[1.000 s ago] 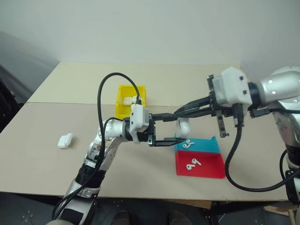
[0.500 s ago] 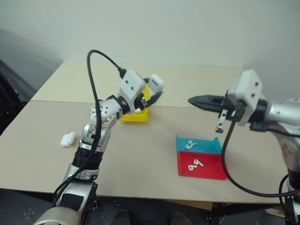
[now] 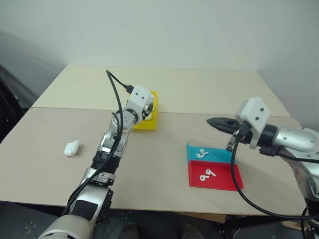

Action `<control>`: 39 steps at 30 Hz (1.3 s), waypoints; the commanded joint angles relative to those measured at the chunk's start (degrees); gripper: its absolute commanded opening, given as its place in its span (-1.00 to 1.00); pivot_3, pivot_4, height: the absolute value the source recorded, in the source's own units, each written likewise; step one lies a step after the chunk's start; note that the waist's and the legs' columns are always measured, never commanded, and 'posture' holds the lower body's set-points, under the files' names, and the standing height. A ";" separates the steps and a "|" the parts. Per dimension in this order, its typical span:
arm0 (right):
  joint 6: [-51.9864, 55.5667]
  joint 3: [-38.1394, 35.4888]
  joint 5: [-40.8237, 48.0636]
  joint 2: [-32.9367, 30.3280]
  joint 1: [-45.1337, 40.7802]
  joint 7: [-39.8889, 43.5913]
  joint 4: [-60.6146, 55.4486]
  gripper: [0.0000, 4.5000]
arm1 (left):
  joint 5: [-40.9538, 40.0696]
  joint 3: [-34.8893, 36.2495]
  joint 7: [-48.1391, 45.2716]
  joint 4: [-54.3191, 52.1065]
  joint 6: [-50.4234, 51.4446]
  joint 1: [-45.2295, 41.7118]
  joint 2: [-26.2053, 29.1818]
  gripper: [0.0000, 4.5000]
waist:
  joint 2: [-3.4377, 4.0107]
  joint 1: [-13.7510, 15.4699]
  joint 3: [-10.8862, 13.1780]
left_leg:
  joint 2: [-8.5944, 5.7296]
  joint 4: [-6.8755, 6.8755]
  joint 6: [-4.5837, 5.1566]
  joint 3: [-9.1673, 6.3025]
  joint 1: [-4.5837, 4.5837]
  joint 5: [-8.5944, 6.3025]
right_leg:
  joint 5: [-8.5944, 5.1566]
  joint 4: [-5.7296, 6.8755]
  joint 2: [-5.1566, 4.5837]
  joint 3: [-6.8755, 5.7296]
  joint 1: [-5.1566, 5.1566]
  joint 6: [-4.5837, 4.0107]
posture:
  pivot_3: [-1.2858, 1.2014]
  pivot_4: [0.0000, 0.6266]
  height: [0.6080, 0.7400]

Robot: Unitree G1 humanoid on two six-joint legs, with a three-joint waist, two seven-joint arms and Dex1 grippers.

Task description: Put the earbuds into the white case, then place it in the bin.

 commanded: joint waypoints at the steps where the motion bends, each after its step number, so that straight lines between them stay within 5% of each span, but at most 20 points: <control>1: -0.01 0.09 -1.10 -0.76 -0.69 -0.67 -1.08 -1.00 | 1.01 -0.39 -0.62 0.41 0.01 -1.48 0.69 0.38 | 0.00 0.00 0.00 | 0.00 0.00 0.00 0.00 0.00 0.00 | 0.00 0.01 0.00 0.00 0.00 0.00 | 0.03 -0.52 1.00; 6: 0.20 0.62 -1.64 -0.68 -1.10 -0.59 -0.78 -1.00 | 1.63 0.16 1.52 0.78 -1.46 -1.32 0.16 0.96 | 0.00 0.09 0.00 | -0.01 0.00 -0.02 0.00 0.01 0.01 | 0.00 0.01 0.00 0.00 0.01 0.00 | 0.03 -0.52 1.00; 10: 0.17 0.89 -1.85 -0.68 -1.19 -0.57 -0.95 -1.00 | -0.62 2.08 0.36 -3.04 -3.31 -0.88 0.16 0.96 | 0.00 0.11 0.00 | -0.01 0.00 -0.02 0.00 0.00 0.01 | 0.00 0.01 -0.01 0.00 0.01 0.00 | 0.03 -0.52 1.00; 15: -0.77 0.49 -2.24 -2.10 -0.22 0.97 -1.42 -1.00 | -12.89 7.14 -11.46 -14.61 -0.93 3.41 1.60 0.96 | 0.01 0.01 0.00 | 0.00 0.00 -0.03 0.00 0.00 0.02 | 0.00 0.03 -0.01 0.00 0.00 0.00 | 0.03 -0.52 1.00; 23: -9.35 -7.15 -2.36 -10.94 9.92 12.80 -1.48 -1.00 | -27.95 10.96 -30.34 -36.85 12.74 20.29 19.09 0.96 | 0.02 -0.89 -0.01 | 0.03 0.00 -0.05 0.01 0.07 0.03 | 0.00 0.07 -0.01 0.01 0.04 0.00 | 0.03 -0.52 1.00; 32: -16.86 -23.60 3.45 -11.41 20.38 25.92 2.31 -1.00 | -39.55 25.65 -47.55 -44.11 10.26 37.56 35.24 0.96 | 0.00 -0.87 0.00 | 0.10 -0.02 -0.05 0.04 0.46 0.02 | -0.03 0.00 -0.01 -0.03 0.45 0.00 | 0.03 -0.52 1.00; 39: -20.59 -30.24 4.28 -11.95 25.52 32.45 6.21 -1.00 | -44.70 35.49 -55.20 -45.37 10.10 45.74 42.18 0.96 | -0.03 -0.89 0.02 | 0.13 -0.03 -0.06 0.11 0.93 0.01 | -0.05 -0.17 -0.05 -0.07 0.94 0.00 | 0.03 -0.52 1.00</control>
